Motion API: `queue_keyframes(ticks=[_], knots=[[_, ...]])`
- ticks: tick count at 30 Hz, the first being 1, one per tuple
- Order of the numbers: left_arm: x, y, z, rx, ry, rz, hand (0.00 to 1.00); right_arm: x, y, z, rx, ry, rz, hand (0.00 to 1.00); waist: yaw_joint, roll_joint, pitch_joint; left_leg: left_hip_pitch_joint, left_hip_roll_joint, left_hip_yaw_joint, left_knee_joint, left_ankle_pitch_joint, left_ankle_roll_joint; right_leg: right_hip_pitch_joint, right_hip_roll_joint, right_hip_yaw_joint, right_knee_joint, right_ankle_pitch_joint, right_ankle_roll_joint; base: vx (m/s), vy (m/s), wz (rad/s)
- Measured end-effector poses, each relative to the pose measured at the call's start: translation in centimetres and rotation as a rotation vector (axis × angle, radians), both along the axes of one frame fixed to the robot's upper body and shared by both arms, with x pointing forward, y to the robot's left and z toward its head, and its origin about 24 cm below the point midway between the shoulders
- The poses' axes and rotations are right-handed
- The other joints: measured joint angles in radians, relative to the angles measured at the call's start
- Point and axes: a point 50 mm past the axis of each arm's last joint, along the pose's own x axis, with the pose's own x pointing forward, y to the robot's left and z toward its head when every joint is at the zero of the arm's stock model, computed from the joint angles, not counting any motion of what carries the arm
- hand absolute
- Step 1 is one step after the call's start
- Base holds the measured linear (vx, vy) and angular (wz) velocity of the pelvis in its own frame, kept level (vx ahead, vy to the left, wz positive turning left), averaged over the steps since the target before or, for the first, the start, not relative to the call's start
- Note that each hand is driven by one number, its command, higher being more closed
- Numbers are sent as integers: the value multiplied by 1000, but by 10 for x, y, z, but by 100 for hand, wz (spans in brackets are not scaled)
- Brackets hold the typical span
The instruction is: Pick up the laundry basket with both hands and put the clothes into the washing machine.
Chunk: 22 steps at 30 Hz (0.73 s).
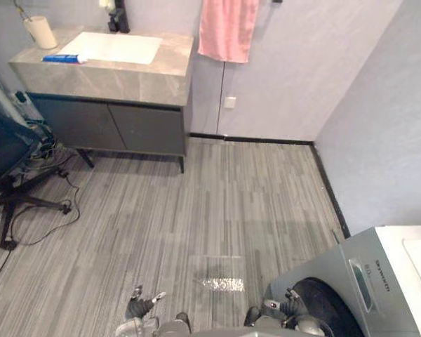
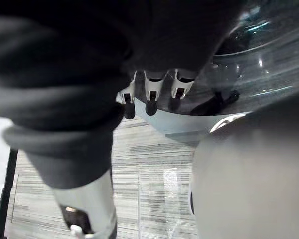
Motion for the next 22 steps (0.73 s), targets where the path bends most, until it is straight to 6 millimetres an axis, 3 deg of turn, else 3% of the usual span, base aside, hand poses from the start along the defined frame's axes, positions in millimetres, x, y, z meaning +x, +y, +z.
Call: queue_keyframes(ticks=[1, 3, 5, 6, 8, 9, 11, 14, 19, 22], knots=[[0, -1, 0, -4, 0, 2, 0, 0, -2, 0, -3, 1, 2, 0, 1, 10, -5, -15, 35, 7, 62, -36, -19, -1, 25, 12, 5, -8, -1, 129, -107, -54], [-3, -2, -1, -6, 9, 7, 0, 0, -5, 0, -5, 3, 6, 0, 3, 33, -15, -61, 93, -7, 172, -70, -18, 5, 73, 39, -10, -15, -6, 215, -121, -50], [1, -1, 0, -4, -1, 5, 0, 0, -5, -1, -4, 11, 7, 0, 0, 19, -26, -124, 122, -45, 304, -62, -26, 15, 92, 53, -40, 5, -4, 253, -99, -37], [3, 0, 0, 0, -7, 14, 0, 4, -3, 0, 0, 8, 10, 0, 4, 15, -18, -149, 116, -96, 302, -76, -31, 31, 81, 63, -56, 10, -3, 137, -8, -36], [0, -6, -2, -17, 5, 19, 0, 2, -11, -1, -21, 18, 3, 0, 4, 39, -22, -136, 106, -146, 161, -50, -54, 45, 73, 79, -68, 14, 9, 116, 57, -40], [0, -15, -4, -41, 9, 21, 0, 3, -19, 0, -44, 18, -6, 0, 4, 72, -28, -125, 104, -167, 74, 28, -58, 53, 77, 95, -91, 17, 34, 106, 117, -32], [2, -14, -3, -35, 1, 18, 0, 4, -17, 0, -42, 24, -5, 0, 5, 65, -30, -94, 64, -147, 44, 37, -55, 60, 47, 110, -113, 33, 54, 171, 171, -20], [1, -9, -2, -20, 4, 13, 0, 4, -14, -1, -35, 25, -6, 0, 3, 58, -29, -68, 28, -129, 17, 37, -55, 65, 15, 122, -114, 32, 54, 90, 108, -6], [-3, -5, -3, -6, 19, 32, 0, 3, -12, -1, -35, 29, 9, 0, 3, 54, -28, -14, 10, -139, -62, 67, -24, 93, 8, 100, -116, 28, 60, 23, 10, 10], [-3, -11, -4, -15, 23, 6, 0, 4, -10, -1, -36, 26, 33, 0, 2, 52, -27, 5, -2, -149, -124, 108, -27, 92, 1, 95, -116, 16, 76, -45, -35, 12]])
